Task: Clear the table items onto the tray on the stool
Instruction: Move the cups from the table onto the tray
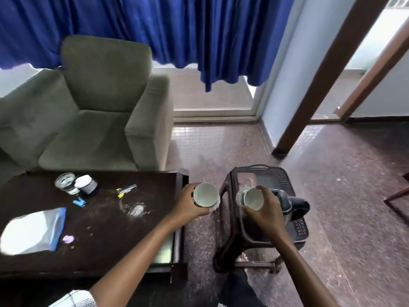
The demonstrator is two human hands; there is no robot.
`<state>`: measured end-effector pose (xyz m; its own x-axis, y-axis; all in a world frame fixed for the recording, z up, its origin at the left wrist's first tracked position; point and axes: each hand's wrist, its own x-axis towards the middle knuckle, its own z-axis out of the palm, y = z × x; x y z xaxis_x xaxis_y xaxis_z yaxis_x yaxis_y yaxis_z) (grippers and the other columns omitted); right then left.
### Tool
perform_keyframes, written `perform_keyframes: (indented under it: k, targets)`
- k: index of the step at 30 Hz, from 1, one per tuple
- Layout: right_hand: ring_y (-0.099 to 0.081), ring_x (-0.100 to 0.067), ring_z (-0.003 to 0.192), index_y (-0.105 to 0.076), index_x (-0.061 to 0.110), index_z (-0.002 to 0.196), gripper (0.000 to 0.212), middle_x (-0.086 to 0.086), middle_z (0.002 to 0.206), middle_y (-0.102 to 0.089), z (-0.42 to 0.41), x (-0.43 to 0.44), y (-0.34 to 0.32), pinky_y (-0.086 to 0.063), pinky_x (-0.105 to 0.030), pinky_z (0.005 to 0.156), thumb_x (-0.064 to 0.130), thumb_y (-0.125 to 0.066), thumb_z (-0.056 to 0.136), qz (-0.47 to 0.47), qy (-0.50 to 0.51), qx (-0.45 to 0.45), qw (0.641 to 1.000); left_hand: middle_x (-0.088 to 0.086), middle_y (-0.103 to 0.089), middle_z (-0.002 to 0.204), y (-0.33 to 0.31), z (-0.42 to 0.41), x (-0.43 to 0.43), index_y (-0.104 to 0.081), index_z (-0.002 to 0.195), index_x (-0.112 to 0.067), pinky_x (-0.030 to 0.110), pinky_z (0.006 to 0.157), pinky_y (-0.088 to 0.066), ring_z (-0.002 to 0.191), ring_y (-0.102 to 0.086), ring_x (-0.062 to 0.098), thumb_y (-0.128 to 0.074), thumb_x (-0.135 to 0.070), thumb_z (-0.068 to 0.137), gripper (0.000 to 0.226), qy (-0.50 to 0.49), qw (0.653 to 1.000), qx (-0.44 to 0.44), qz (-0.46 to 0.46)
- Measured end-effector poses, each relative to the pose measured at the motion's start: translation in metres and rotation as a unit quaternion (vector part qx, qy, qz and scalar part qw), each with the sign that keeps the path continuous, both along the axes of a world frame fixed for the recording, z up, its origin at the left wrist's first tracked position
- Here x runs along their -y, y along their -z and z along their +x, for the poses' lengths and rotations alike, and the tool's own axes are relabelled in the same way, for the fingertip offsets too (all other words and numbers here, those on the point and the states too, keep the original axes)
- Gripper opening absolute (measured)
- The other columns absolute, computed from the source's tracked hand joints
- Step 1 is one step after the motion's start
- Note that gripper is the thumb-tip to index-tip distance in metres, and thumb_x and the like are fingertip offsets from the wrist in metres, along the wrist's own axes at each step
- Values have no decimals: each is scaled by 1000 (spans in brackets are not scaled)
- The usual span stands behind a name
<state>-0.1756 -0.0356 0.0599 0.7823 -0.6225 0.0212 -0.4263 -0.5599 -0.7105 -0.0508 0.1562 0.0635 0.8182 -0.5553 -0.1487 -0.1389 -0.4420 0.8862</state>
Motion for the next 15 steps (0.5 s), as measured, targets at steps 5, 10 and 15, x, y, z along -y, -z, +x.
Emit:
perform_keyframes:
  k: [5,10,15]
  targets:
    - [-55,-28,108,-55,10,120,65,-11,118,-61,21,113,6,-38,-27,86,22,-84,63,-6,15,19,1000,-4,-57,87,1,18,114,-55,85,-29,14,65,-41,74,-54,-4,-88,-16,56,46,30,999,17,2]
    - [-58,-23,99,-58,6,113,59,-12,113,-64,48,211,34,-38,-23,80,14,-83,61,19,28,-20,999,-1,-55,112,22,33,189,-47,105,-34,27,83,-46,102,-56,13,-88,-31,54,66,33,998,4,46]
    - [-57,-35,107,-55,4,115,55,-19,114,-60,76,261,95,-44,-34,86,17,-78,66,62,5,-153,986,-1,-54,115,34,41,216,-47,112,-33,26,86,-44,106,-54,14,-89,-28,53,72,8,997,-4,72]
